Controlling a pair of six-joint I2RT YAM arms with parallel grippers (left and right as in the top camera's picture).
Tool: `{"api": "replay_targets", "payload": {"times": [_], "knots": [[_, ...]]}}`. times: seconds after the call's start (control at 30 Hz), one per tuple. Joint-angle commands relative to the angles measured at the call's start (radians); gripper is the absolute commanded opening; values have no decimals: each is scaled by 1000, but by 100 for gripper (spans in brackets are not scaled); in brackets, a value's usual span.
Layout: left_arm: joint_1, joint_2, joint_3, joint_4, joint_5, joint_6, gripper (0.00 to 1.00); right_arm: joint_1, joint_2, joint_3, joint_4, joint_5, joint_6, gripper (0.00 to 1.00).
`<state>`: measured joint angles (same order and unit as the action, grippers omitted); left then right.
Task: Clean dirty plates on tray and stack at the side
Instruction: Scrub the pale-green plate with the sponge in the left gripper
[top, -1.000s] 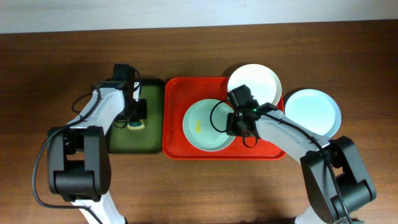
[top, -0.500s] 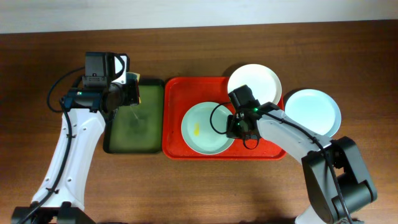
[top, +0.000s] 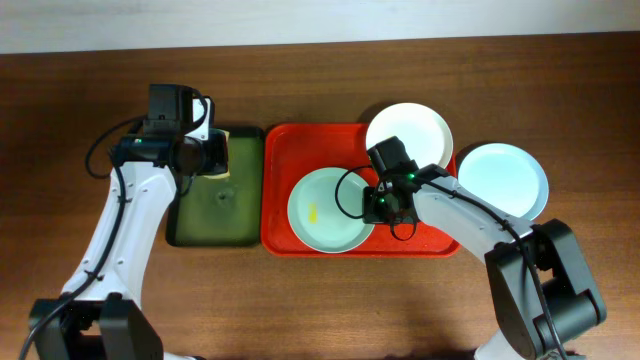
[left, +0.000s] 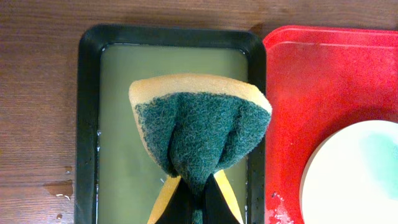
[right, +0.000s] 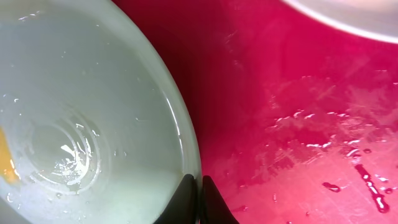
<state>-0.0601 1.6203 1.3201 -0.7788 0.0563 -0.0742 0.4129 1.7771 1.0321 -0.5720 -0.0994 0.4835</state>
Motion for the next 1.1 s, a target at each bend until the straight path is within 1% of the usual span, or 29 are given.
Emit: {"api": "replay_targets", "payload": {"times": [0.0,0.03,0.1,0.17,0.3,0.33,0.37,0.47,0.5,0.53,0.57,0.6,0.63,0.67,0.73,0.77,0.8,0.83,0.87,1.0,1.03,1.07], "knots": [[-6,24,2,0,14,1,0,-1,-5,0,0,-25,-31,4],[-7,24,2,1,1,0,0,-1,-5,0,0,-25,-8,4],[-19,28,2,1,-23,0,0,-1,-5,0,21,-24,111,4],[-37,50,2,0,-23,0,0,-1,-5,0,83,-21,159,4],[-46,68,4,-1,-39,0,0,-1,-5,0,100,-3,161,4],[-61,69,29,-33,-87,0,0,-1,-5,0,100,-27,161,4],[-76,70,81,-79,-105,-1,0,-1,-5,0,97,-40,161,4],[-99,130,278,-251,-169,-10,0,-1,-5,0,94,-51,161,4],[-105,164,317,-286,-127,-11,0,-1,-5,0,94,-51,161,4],[-123,192,324,-286,-31,-11,0,-1,-5,0,95,-51,164,4],[-157,227,324,-278,19,-11,0,-1,-5,0,92,-52,283,4],[-180,243,323,-269,19,-16,0,-1,-5,0,90,-55,342,4],[-205,259,323,-261,19,-41,0,0,-5,0,90,-91,364,4],[-235,277,323,-255,31,-52,0,0,-5,0,82,-140,364,9],[-280,293,322,-240,31,-52,0,-1,-5,0,68,-132,360,31],[-300,294,322,-228,31,-57,0,-3,-5,0,99,-121,290,40],[-309,294,322,-225,31,-72,0,-3,-5,0,119,-101,223,43],[-321,294,321,-224,31,-90,0,-3,-5,0,118,-50,203,31],[-327,294,319,-225,31,-90,0,-3,-5,0,113,-37,203,24],[-331,295,306,-224,31,-90,0,0,-3,-8,113,7,203,24],[-331,295,306,-224,31,-90,0,0,-2,-10,114,6,204,22],[-331,295,306,-224,31,-90,0,0,-2,-11,116,6,204,18]]}}
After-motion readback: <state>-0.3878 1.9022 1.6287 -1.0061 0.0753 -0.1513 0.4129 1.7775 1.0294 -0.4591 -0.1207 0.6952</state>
